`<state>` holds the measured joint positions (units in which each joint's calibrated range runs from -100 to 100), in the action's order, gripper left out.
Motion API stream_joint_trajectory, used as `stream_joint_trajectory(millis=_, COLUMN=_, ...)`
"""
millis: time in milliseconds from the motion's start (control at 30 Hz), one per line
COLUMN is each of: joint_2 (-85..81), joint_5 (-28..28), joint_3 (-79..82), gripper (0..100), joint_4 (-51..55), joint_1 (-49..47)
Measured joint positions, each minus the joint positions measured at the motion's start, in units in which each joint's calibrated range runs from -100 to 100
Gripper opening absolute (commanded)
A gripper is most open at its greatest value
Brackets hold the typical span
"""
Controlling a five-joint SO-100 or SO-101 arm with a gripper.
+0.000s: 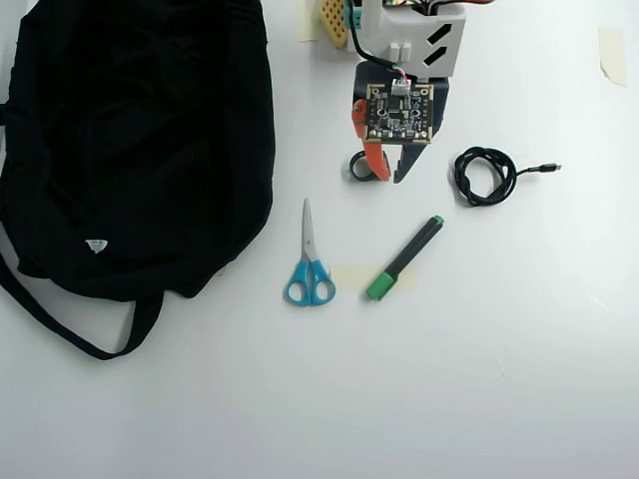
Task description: Put the green marker into the black bag
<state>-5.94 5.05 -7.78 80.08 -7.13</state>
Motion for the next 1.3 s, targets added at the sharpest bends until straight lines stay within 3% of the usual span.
stream_joint_trajectory(millis=1000, joint_2=0.0, joint_5=0.0, joint_3=1.8, gripper=2, joint_4=0.0, joint_1=-1.8)
stream_joint_trajectory(millis=1300, joint_2=0.1, joint_5=5.6, joint_3=4.1, gripper=2, joint_4=-0.3, joint_1=-1.7)
